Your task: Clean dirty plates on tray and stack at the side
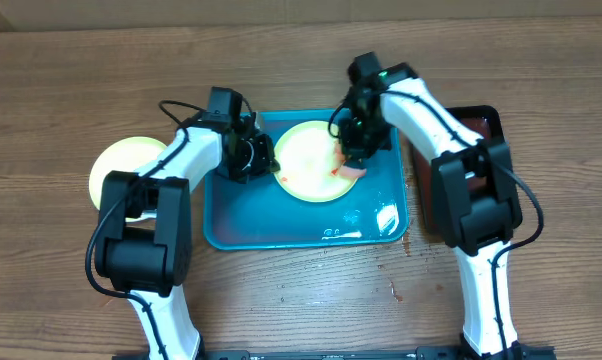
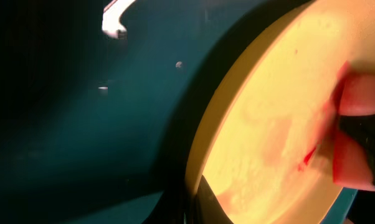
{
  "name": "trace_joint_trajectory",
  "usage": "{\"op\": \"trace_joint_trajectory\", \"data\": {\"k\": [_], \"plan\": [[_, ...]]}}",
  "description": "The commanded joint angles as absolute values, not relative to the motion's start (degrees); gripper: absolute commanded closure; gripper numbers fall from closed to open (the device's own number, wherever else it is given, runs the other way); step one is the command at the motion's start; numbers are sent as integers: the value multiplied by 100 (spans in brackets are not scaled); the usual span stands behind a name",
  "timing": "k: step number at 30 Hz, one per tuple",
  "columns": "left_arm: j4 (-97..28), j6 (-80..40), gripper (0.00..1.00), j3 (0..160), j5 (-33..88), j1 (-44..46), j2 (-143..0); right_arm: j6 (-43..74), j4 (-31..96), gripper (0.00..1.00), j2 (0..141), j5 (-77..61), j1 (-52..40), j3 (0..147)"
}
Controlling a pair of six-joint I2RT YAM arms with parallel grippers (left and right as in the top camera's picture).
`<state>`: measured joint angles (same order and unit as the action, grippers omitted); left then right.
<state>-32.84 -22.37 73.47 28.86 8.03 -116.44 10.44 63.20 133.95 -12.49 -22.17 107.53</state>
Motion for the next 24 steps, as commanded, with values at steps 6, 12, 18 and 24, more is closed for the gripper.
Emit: {"op": "trace_joint_trajectory", "data": {"k": [6,12,18,24], "plan": [[-3339,-1791,95,7323,3793,624,-11730,1225,5465,96,13579,-1096,-3179,10075],[-3345,-1772,96,7323,4053,624,-11730,1673,5039,96,13579,-1125,-3682,10075],[-3361,-1776,96,7323,4049,624,-11730,1640,4943,96,13579,-1789,-3916,10077],[-3369,-1774,96,7323,4025,622,-11730,1457,5052,96,13576,-1247,-3715,10132]]}}
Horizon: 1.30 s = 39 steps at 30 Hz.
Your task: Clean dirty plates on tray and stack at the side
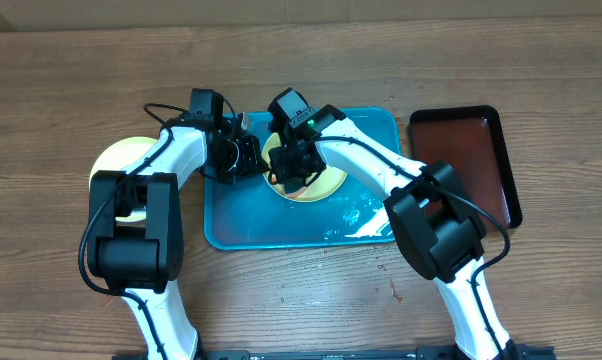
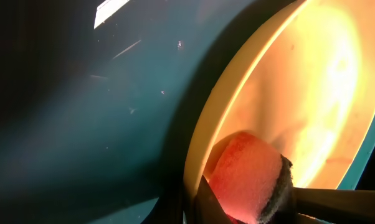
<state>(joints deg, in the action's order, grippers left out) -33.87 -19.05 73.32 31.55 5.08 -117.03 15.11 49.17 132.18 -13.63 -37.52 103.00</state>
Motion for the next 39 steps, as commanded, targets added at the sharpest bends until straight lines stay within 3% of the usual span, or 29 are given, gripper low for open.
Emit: {"op": "trace_joint_trajectory", "data": {"k": [1,11,16,21,30,39], "plan": [[-3385,-1774,96,7323,3988,622,-11730,1455,5140,96,13576,-875,-3627,10169],[-3557,-1682,96,7323,3830,622,-11730,1173,5743,96,13576,2104,-3205,10641],[-3653,-1662,95,7323,3730,622,-11730,1173,5590,96,13576,2563,-3205,10652],[-3708,-1623,96,7323,3730,622,-11730,1173,5223,96,13579,1796,-3208,10648],[-3750,-1575,96,7323,3732,624,-11730,1039,4672,96,13581,-1291,-3251,10648],[-3745,-1577,96,7323,3728,622,-11730,1044,4880,96,13581,-2235,-3433,10648]]}}
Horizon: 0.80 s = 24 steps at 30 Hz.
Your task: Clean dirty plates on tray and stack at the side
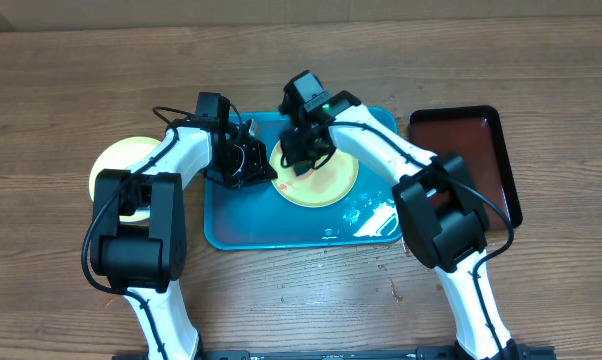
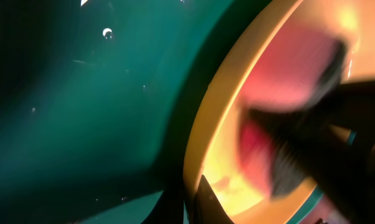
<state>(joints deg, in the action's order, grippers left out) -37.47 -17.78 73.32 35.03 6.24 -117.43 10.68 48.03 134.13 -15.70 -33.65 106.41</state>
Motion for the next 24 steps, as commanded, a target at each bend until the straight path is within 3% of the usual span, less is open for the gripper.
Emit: {"op": "trace_joint_trajectory", "data": {"k": [1,10,24], "plan": [[-3745,-1577,96,7323,3728,622,-11730,1044,4963,96,13581,-2331,-3433,10648],[-3750,-1590,96,7323,3732,499,-11730,840,6029,96,13579,-2493,-3326,10648],[-3839,-1579,96,7323,3732,366,-11730,764,6508,96,13579,123,-2523,10654]]}}
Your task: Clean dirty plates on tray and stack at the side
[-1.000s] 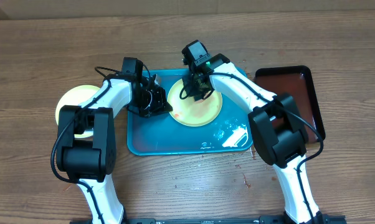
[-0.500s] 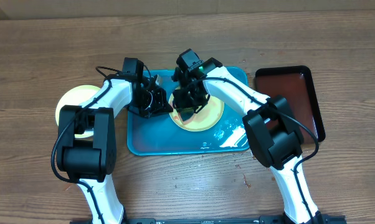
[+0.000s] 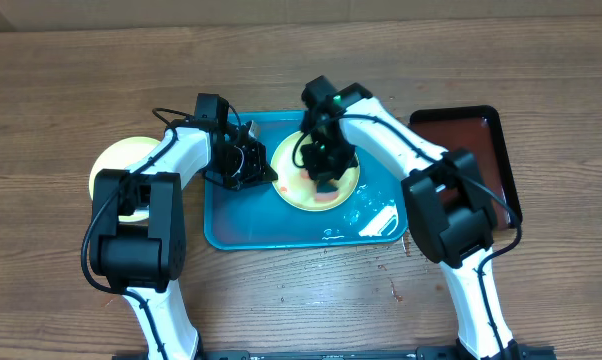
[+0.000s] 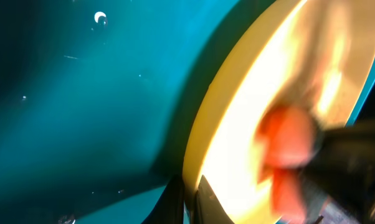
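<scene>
A yellow plate (image 3: 293, 170) lies on the teal tray (image 3: 241, 222). My left gripper (image 3: 265, 168) is shut on the plate's left rim. In the left wrist view the rim (image 4: 206, 143) runs down between the two dark fingers (image 4: 207, 198), over the tray floor (image 4: 81, 93). My right gripper (image 3: 326, 170) stands over the middle of the plate, shut on a red sponge (image 4: 286, 146) that presses on the plate's face. That sponge shows blurred in the wrist view and is mostly hidden under the gripper from overhead. Red smears remain near the plate's lower left (image 3: 306, 182).
A second yellow plate (image 3: 113, 165) sits on the wooden table left of the tray, partly under the left arm. A dark brown tray (image 3: 476, 150) lies at the right. Wet patches glint on the teal tray's lower right (image 3: 379, 215). Small red spots mark the table (image 3: 395, 291).
My right gripper with the sponge has moved from the plate's upper left part to its middle. The left gripper still holds the same rim; plate and tray have barely shifted.
First the sponge was at the plate's right edge while my left gripper held the left rim. Then it was at the left rim beside the left fingers, with the plate shifted left. Later it was on the upper left part, now on the middle.
</scene>
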{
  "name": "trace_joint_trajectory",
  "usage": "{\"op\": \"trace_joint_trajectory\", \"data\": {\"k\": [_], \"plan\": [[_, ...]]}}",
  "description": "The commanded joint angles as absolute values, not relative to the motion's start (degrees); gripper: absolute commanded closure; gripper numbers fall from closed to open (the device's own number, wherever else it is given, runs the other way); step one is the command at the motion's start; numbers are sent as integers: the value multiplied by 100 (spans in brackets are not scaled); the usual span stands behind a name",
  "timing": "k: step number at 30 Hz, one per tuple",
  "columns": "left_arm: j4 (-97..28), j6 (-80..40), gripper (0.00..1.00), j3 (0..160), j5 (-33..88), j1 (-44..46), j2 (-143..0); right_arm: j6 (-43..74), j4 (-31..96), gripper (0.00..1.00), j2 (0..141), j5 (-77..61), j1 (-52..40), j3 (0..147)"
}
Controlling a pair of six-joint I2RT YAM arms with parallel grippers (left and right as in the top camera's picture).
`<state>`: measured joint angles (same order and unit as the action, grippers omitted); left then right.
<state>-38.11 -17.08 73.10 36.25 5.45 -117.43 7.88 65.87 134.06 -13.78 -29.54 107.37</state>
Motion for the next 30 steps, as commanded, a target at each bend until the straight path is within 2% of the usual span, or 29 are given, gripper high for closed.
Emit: {"op": "trace_joint_trajectory", "data": {"k": [1,8,18,30], "plan": [[-3852,-1573,96,7323,3730,366,-11730,764,6451,96,13579,180,-2440,10654],[-3874,-1557,96,7323,3730,368,-11730,716,5798,96,13579,-207,-2178,10652],[-3868,-1559,96,7323,3730,366,-11730,698,5013,96,13657,-2008,-2753,10645],[-3852,-1559,96,7323,3728,366,-11730,462,5579,96,13675,-2517,-3284,10648]]}}
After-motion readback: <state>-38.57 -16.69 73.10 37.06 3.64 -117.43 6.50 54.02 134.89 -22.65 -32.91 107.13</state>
